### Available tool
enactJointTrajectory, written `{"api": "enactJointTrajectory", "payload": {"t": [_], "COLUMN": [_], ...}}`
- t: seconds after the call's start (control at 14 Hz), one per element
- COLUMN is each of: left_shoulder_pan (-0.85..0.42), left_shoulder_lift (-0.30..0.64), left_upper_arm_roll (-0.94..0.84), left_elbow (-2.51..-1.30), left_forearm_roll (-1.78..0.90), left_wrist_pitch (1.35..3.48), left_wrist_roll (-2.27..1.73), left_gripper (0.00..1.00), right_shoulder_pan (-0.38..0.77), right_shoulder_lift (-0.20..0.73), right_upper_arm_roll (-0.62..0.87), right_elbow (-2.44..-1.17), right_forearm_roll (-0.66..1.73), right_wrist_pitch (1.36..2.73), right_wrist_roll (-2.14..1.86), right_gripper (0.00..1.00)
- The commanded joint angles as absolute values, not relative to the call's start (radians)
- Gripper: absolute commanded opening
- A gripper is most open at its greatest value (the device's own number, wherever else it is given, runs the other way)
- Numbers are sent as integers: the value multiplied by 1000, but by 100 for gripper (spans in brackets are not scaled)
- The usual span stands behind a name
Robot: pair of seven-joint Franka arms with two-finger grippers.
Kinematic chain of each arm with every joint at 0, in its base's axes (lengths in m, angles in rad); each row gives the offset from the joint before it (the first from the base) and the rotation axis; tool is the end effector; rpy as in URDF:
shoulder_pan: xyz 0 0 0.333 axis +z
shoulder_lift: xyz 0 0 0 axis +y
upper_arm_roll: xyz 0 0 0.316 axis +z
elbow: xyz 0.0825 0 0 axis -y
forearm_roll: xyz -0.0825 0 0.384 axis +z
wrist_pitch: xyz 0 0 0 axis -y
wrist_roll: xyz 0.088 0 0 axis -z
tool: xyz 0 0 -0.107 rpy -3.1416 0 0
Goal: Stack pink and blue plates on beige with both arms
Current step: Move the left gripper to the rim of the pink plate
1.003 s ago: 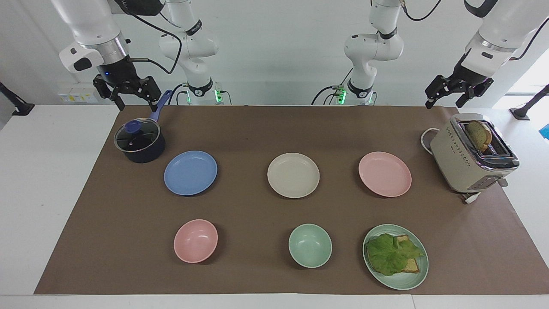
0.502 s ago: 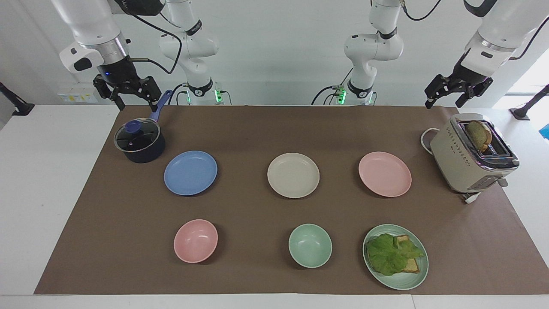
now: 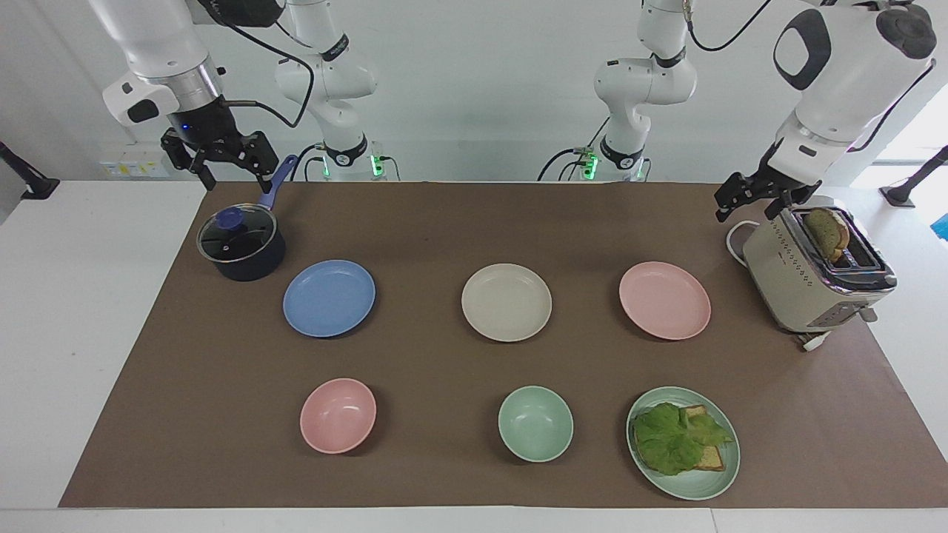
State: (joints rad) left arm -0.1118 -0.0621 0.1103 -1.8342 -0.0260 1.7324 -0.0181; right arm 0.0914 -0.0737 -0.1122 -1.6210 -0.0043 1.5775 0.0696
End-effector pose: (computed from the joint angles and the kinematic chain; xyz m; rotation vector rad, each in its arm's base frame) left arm 0.5392 -0.0018 0.5470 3.1088 0.0326 -0.0628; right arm 0.5321 -0.0139 0.6412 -3.1334 0.1415 -0.0465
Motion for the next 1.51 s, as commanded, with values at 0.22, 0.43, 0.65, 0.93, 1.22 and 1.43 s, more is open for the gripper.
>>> {"api": "enactJointTrajectory", "payload": {"t": [0.22, 0.43, 0.65, 0.93, 1.22, 1.43], "left_shoulder_pan": [-83, -75, -58, -43, -46, -46], "left_shoulder_lift": [-31, 58, 118, 137, 158, 149], "left_upper_arm_roll": [117, 117, 115, 115, 114, 114], "left_elbow": [-2042, -2043, -2060, -2117, -2141, -2157], "left_forearm_roll": [-15, -15, -18, -23, -29, -34], "left_wrist_pitch": [1997, 2052, 2097, 2149, 2163, 2155], "left_wrist_roll": [-8, -12, -12, -11, -17, -17], "left_gripper": [100, 100, 100, 100, 100, 81], "right_shoulder_pan": [86, 86, 84, 84, 84, 84], "right_shoulder_lift": [-94, -94, -94, -94, -94, -94], "right_upper_arm_roll": [-109, -109, -109, -109, -109, -109], "right_elbow": [-1641, -1641, -1641, -1643, -1643, -1643], "right_forearm_roll": [-5, -5, -5, -5, -5, -5], "right_wrist_pitch": [1583, 1583, 1580, 1580, 1578, 1578], "right_wrist_roll": [78, 78, 78, 78, 78, 78], "right_gripper": [100, 100, 100, 100, 100, 100]}}
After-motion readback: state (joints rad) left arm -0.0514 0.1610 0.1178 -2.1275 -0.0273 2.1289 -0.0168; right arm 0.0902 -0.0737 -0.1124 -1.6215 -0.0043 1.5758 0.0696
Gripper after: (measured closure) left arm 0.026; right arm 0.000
